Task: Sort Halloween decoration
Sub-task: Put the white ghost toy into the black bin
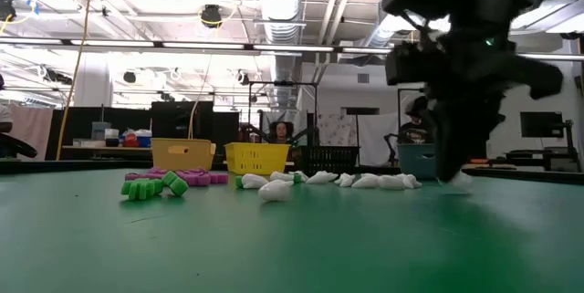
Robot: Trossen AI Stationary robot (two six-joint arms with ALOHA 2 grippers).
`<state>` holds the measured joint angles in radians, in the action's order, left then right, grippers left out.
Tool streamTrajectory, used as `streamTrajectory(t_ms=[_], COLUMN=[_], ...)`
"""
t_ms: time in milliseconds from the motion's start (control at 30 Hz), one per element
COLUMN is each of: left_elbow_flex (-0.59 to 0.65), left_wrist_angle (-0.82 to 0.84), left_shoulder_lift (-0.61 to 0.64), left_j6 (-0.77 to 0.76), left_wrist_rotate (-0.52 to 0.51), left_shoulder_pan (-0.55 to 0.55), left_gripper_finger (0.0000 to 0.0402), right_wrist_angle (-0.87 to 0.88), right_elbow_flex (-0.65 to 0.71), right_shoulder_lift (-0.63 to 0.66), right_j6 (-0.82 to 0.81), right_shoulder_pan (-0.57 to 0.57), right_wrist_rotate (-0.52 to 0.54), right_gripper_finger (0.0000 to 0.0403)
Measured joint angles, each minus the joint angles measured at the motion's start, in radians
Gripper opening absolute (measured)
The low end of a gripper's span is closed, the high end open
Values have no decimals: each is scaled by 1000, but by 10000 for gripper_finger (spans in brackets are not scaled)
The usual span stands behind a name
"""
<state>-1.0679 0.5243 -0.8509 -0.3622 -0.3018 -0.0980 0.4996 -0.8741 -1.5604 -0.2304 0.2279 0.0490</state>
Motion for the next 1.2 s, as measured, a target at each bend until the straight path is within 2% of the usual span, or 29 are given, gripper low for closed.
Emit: streamTrajectory(t_ms=[400,600,767,933,1033,1133,1200], left_elbow_flex=[0,0,0,0,0,0,0], left_wrist_angle=[0,1,1,2,8,22,28], left_shoulder_lift=[0,0,0,0,0,0,0], left_j6=[9,11,20,19,19,22,25], left_wrist_rotate=[0,3,29,28,29,29,28], left_shoulder_pan=[0,0,0,0,0,0,0], left_gripper_finger=[232,232,232,232,232,231,232], right_wrist_angle=[-1,32,19,-20,-26,-28,-25], right_elbow_flex=[-91,-106,-106,-106,-107,-106,-106], right_shoulder_lift=[2,2,-2,-36,-63,-82,-81], right_j6=[42,-12,-108,-266,-369,-445,-475], right_shoulder_pan=[-75,-93,-52,-18,2,30,52], right_wrist_rotate=[-3,-97,-97,-23,-23,3,69], right_gripper_finger=[1,12,66,145,191,219,226])
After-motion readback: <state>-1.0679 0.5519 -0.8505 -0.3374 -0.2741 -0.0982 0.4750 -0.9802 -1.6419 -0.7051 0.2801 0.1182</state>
